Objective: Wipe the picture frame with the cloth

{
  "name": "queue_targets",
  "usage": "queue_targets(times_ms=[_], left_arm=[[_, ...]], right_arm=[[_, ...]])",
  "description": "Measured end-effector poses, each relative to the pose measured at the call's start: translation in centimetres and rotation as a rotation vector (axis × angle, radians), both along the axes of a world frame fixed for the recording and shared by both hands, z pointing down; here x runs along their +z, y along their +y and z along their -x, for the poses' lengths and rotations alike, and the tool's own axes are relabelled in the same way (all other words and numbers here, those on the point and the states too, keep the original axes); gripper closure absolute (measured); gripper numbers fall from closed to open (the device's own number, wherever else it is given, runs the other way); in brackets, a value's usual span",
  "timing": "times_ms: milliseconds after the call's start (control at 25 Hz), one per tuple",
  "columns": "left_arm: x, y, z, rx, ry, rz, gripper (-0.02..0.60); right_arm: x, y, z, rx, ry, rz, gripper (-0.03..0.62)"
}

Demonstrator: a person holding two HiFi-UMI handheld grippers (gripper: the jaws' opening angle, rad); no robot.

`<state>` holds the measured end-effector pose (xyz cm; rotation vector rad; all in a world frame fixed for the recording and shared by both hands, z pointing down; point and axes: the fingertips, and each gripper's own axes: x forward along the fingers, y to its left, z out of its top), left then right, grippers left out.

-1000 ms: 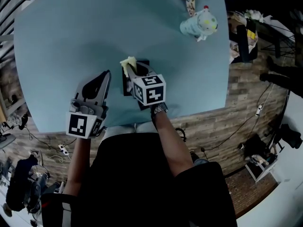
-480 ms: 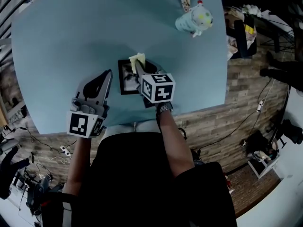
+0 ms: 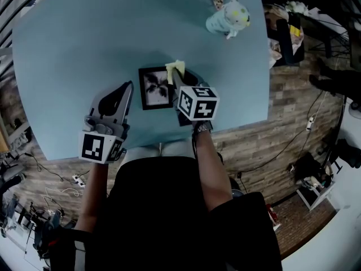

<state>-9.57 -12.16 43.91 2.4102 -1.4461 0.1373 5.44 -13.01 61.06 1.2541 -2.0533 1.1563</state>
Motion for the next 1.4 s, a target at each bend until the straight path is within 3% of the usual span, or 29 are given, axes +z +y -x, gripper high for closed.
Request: queue_targets(times_ms=[200, 480, 960, 1080, 1400], left_arm=[[-0.2, 0.6, 0.3, -0.007, 0.016, -0.025, 0.584], [-1.1, 1.5, 0.7, -0.023, 0.037, -0.056, 0.584], [-0.4, 4.0, 3.9, -0.114, -0.021, 0.006, 0.584], [0.4, 5.0, 4.6, -0.13, -0.038, 0.036, 0.584], [-0.2, 5.2, 4.6, -0.148, -0.019, 0.01, 0.584]], right_arm=[[-1.4, 0.6, 0.6, -0.011, -0.016, -0.023, 0.537], [-2.3, 2.0, 5.0, -0.108, -0.06, -0.036, 0.537], [-1.3, 5.4, 12.0, -0.283, -0.105, 0.008, 0.536], [-0.9, 6.1, 12.9, -0.313, -0.108, 0.02, 0.537], [0.0, 6.4, 12.6, -0.303, -0.105, 0.037, 0.537]])
